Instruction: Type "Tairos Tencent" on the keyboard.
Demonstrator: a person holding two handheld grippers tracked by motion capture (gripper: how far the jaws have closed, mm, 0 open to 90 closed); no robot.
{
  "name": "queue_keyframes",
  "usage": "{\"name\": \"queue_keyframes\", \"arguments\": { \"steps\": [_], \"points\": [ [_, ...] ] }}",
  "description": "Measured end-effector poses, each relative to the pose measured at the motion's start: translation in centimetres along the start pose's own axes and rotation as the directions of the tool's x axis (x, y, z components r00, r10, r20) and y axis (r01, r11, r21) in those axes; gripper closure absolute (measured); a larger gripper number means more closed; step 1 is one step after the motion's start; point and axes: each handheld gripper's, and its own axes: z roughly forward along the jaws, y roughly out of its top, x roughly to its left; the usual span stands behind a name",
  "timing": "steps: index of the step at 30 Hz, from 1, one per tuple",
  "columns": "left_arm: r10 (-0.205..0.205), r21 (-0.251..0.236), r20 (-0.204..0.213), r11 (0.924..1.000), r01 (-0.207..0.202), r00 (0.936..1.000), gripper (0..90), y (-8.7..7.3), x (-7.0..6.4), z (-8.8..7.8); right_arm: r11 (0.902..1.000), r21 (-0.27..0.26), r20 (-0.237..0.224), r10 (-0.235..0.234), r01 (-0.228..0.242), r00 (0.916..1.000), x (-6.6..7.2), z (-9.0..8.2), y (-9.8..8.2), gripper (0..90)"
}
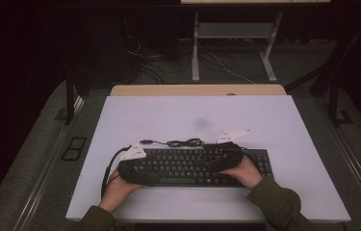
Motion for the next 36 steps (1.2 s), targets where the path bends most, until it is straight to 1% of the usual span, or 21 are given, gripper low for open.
{"name": "queue_keyframes", "arguments": {
  "steps": [2, 4, 5, 11, 15, 20, 23, 27, 28, 29, 34, 36],
  "points": [
    [0.003, 0.000, 0.008, 1.0000, -0.003, 1.0000, 30.1, 0.0, -0.2, -0.1, 1.0000, 0.001, 0.000, -0.001, 0.001, 1.0000, 0.0, 0.0, 0.0, 21.4],
    [0.008, 0.002, 0.026, 1.0000, -0.008, 0.9996, 36.1, -0.1, -0.3, -0.1, 1.0000, 0.002, -0.001, 0.000, 0.000, 1.0000, 0.0, 0.0, 0.0, 21.4],
    [0.006, 0.002, 0.032, 1.0000, -0.006, 0.9995, 39.6, -0.1, -0.4, -0.2, 1.0000, 0.001, 0.000, 0.000, 0.000, 1.0000, 0.0, 0.0, 0.0, 21.4],
    [0.018, 0.012, 0.067, 0.9998, -0.019, 0.9976, 59.4, 0.0, -0.7, -0.2, 1.0000, 0.000, 0.000, -0.002, 0.002, 1.0000, -0.1, -0.1, 0.0, 21.4],
    [0.026, 0.023, 0.097, 0.9993, -0.029, 0.9950, 71.4, -0.1, -0.9, -0.1, 1.0000, -0.002, 0.003, 0.001, -0.001, 1.0000, -0.1, -0.1, 0.0, 21.4],
    [0.041, 0.055, 0.130, 0.9973, -0.049, 0.9906, 88.3, 0.0, -1.2, 0.2, 1.0000, 0.001, 0.002, 0.006, -0.006, 1.0000, -0.1, -0.1, 0.0, 21.4],
    [0.046, 0.075, 0.142, 0.9955, -0.057, 0.9888, 89.1, -0.1, -1.3, 0.5, 1.0000, 0.001, 0.002, 0.006, -0.006, 1.0000, -0.1, -0.1, 0.0, 21.4],
    [0.054, 0.095, 0.143, 0.9932, -0.068, 0.9883, 89.1, -0.2, -1.5, 0.9, 1.0000, -0.005, 0.004, 0.004, -0.004, 1.0000, -0.1, -0.1, 0.0, 21.4],
    [0.064, 0.105, 0.142, 0.9913, -0.079, 0.9879, 89.2, -0.2, -1.5, 0.9, 1.0000, -0.003, 0.003, 0.003, -0.003, 1.0000, -0.1, -0.2, 0.0, 21.4],
    [0.066, 0.108, 0.140, 0.9908, -0.081, 0.9880, 89.2, -0.2, -1.5, 1.0, 1.0000, -0.003, 0.003, 0.001, -0.001, 1.0000, -0.1, -0.2, 0.0, 21.4],
    [0.069, 0.127, 0.134, 0.9881, -0.086, 0.9886, 89.2, -0.4, -1.4, 1.2, 1.0000, -0.004, 0.003, 0.001, -0.001, 1.0000, -0.1, -0.2, 0.1, 21.4],
    [0.066, 0.128, 0.133, 0.9882, -0.084, 0.9889, 89.2, -0.5, -1.3, 1.2, 1.0000, -0.004, 0.003, 0.001, -0.001, 1.0000, -0.1, -0.2, 0.1, 21.4]
  ]
}}
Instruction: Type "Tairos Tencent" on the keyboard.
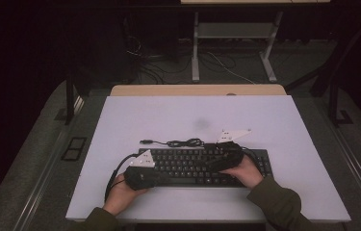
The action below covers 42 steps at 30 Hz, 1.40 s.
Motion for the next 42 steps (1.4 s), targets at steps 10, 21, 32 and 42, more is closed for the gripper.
{"name": "queue_keyframes", "arguments": {
  "steps": [10, 21, 32, 42],
  "points": [
    [0.000, 0.007, 0.002, 1.0000, 0.000, 1.0000, 89.2, -0.2, 0.1, 0.3, 1.0000, 0.003, 0.000, 0.005, -0.005, 1.0000, 0.0, 0.0, 0.0, 21.4],
    [0.011, 0.000, -0.003, 0.9999, -0.011, 0.9999, 89.2, 0.3, -0.1, 0.1, 1.0000, 0.001, 0.003, 0.006, -0.006, 1.0000, 0.0, 0.0, 0.0, 21.4],
    [-0.046, -0.058, -0.013, 0.9973, 0.045, 0.9989, 75.3, 0.2, 0.5, -0.4, 0.9999, -0.003, 0.008, 0.012, -0.012, 0.9999, 0.1, -0.4, -0.2, 21.4],
    [-0.065, -0.087, -0.045, 0.9943, 0.061, 0.9969, 48.5, 0.6, 0.9, -0.5, 0.9999, -0.004, 0.009, 0.016, -0.016, 0.9998, 0.1, -1.3, -0.8, 21.3]
  ]
}}
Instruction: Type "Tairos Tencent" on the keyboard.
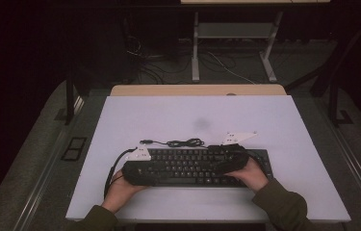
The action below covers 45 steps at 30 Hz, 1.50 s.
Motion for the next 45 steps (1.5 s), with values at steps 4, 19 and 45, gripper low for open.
{"name": "queue_keyframes", "arguments": {
  "steps": [4, 19, 45],
  "points": [
    [0.004, -0.010, -0.012, 0.9999, -0.004, 0.9999, 40.1, 0.2, 0.0, 0.0, 1.0000, 0.000, -0.002, 0.007, -0.007, 1.0000, 0.0, -0.3, -0.2, 21.3],
    [-0.001, -0.041, -0.047, 0.9992, 0.000, 0.9989, 21.0, 0.8, 0.5, 0.3, 0.9998, -0.002, 0.002, 0.021, -0.021, 0.9998, 0.0, -1.4, -1.0, 18.4],
    [0.019, -0.076, -0.031, 0.9969, -0.021, 0.9993, 20.3, 3.4, 1.2, 2.0, 0.9985, 0.048, 0.010, 0.025, -0.025, 0.9996, 0.1, -4.6, -2.7, 52.1]
  ]
}}
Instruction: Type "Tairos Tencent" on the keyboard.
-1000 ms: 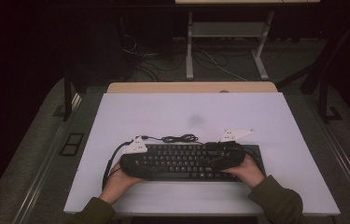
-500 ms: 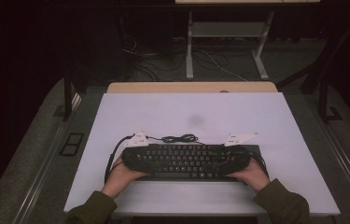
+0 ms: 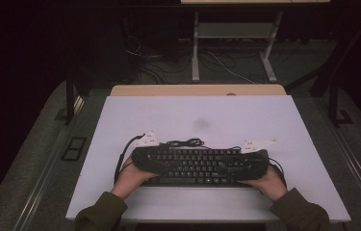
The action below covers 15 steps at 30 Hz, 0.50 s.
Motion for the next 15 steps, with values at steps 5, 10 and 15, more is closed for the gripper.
{"name": "queue_keyframes", "arguments": {
  "steps": [5, 10, 15],
  "points": [
    [0.000, 0.012, 0.001, 0.9999, 0.000, 1.0000, 20.3, -0.3, 0.0, 0.3, 0.9997, 0.013, 0.001, -0.018, 0.018, 0.9998, 0.0, -0.8, -0.4, 68.6],
    [0.004, 0.020, 0.003, 0.9998, -0.004, 1.0000, 20.3, -0.6, -0.1, 0.4, 0.9972, 0.055, 0.015, -0.051, 0.051, 0.9986, 0.2, -0.4, -0.6, 82.1],
    [0.007, 0.032, 0.005, 0.9995, -0.007, 1.0000, 20.3, -0.7, -0.1, 0.4, 0.9894, 0.118, 0.019, -0.087, 0.085, 0.9960, 0.5, 0.4, -0.7, 89.2]
  ]
}}
